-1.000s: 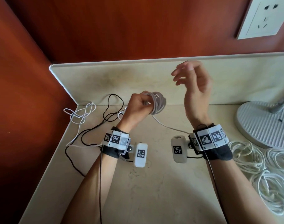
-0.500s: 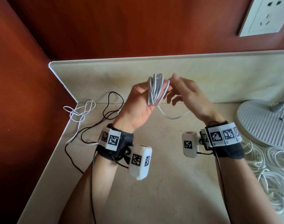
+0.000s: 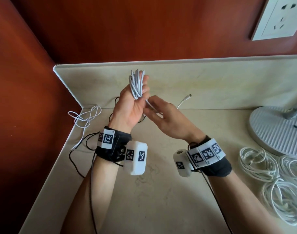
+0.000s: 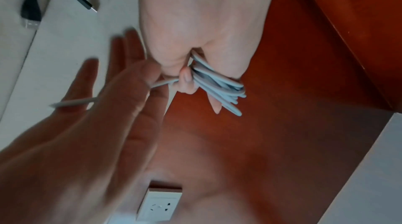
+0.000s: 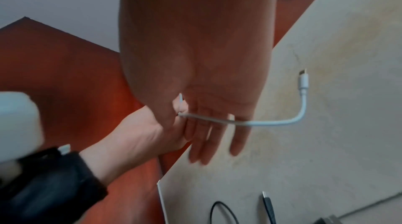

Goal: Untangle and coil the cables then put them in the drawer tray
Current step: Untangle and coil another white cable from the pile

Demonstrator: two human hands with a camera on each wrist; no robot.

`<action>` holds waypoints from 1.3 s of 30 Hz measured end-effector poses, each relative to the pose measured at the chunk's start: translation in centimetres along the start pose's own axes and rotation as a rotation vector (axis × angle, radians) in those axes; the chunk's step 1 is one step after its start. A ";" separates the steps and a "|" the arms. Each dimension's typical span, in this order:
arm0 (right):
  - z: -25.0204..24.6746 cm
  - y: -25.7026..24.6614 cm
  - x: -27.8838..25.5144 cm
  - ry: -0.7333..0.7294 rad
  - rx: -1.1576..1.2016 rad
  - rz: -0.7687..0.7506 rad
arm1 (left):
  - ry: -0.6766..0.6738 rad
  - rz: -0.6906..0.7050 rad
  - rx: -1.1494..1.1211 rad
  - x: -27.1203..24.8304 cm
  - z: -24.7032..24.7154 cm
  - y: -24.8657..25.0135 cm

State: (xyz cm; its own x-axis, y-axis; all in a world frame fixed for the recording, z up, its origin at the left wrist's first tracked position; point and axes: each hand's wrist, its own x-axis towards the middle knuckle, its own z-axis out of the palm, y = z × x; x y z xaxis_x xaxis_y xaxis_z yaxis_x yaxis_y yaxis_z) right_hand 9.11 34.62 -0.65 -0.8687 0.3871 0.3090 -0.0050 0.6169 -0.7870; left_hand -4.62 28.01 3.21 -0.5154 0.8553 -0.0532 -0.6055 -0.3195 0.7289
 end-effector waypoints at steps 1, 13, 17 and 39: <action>0.4 -0.3 0.0 0.013 0.021 0.015 | 0.014 0.013 0.022 0.2 -0.2 0.0; 0.1 -2.4 -0.6 -0.017 -0.118 -0.043 | 0.367 0.239 0.496 1.3 -2.9 -0.5; -0.7 -2.9 -0.7 -0.063 -0.121 -0.067 | 0.293 0.242 0.589 0.9 -2.8 -1.0; -0.3 0.2 0.1 0.078 0.210 0.122 | 0.083 0.259 0.735 0.0 -0.8 -2.4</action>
State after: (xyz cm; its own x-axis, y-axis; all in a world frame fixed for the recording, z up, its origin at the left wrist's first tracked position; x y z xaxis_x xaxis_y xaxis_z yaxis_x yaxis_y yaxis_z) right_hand 9.18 34.96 -0.64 -0.8286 0.5063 0.2390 -0.0127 0.4098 -0.9121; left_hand -3.64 28.48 0.88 -0.6464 0.7479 0.1510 0.0825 -0.1282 0.9883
